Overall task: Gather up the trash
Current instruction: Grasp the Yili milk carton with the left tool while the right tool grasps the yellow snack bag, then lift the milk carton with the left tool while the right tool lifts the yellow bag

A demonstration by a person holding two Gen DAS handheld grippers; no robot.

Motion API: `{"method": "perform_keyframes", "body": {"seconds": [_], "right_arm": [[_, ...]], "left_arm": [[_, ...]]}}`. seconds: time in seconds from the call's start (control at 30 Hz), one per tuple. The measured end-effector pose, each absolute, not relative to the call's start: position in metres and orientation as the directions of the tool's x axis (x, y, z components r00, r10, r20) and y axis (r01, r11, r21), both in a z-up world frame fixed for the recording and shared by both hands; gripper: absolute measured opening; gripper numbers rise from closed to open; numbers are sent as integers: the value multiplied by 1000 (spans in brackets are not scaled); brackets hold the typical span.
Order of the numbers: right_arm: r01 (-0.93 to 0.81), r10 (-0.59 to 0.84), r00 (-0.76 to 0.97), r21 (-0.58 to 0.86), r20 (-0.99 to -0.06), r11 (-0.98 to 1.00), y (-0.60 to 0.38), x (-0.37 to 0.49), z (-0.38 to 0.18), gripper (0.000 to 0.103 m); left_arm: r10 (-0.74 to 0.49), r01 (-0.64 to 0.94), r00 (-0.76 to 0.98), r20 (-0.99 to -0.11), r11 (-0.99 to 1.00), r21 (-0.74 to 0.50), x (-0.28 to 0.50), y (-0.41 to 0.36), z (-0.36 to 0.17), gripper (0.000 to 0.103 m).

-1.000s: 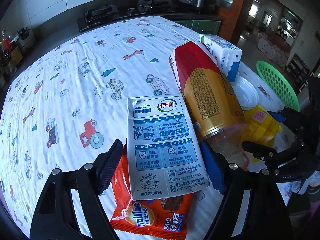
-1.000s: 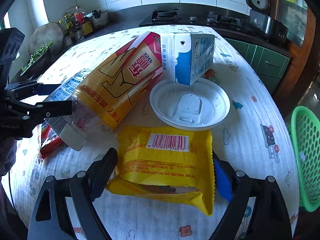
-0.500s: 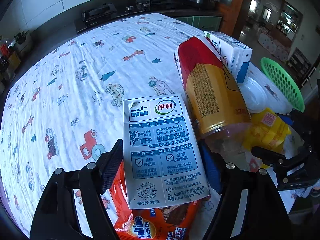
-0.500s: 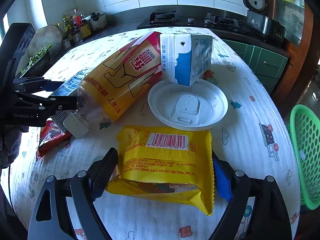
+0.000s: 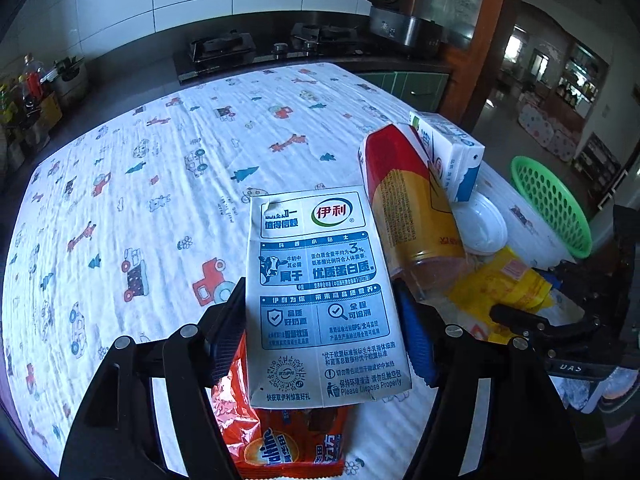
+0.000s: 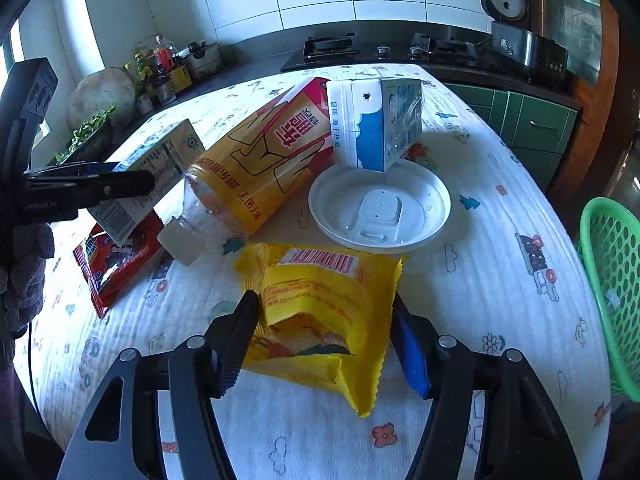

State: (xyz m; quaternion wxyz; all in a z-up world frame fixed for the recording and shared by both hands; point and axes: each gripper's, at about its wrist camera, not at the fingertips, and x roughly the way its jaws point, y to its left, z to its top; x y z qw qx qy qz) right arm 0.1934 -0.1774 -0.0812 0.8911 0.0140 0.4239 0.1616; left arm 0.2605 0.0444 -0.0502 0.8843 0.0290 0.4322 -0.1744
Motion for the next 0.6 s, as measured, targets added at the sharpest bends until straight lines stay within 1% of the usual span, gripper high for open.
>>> {"method": "perform_keyframes", "body": {"seconds": [0.07, 0.13, 0.37, 0.5, 0.6], "right_arm": [[-276, 306, 595, 169, -743, 946, -179, 189, -79, 61], [-281, 317, 598, 177, -736, 943, -182, 185, -75, 57], [-270, 325, 618, 195, -716, 943, -193, 175, -68, 56], [-265, 337, 630, 215, -699, 940, -201, 171, -61, 56], [-262, 335, 638, 214, -693, 941, -206, 168, -58, 56]], "left_arm": [[-295, 339, 579, -760, 935, -105, 255, 45, -42, 68], [-302, 343, 587, -751, 933, -106, 252, 44, -37, 68], [-352, 372, 589, -727, 917, -143, 246, 35, -24, 68], [-390, 380, 581, -714, 906, -186, 248, 32, -21, 68], [-433, 379, 569, -699, 893, -244, 250, 34, -20, 68]]}}
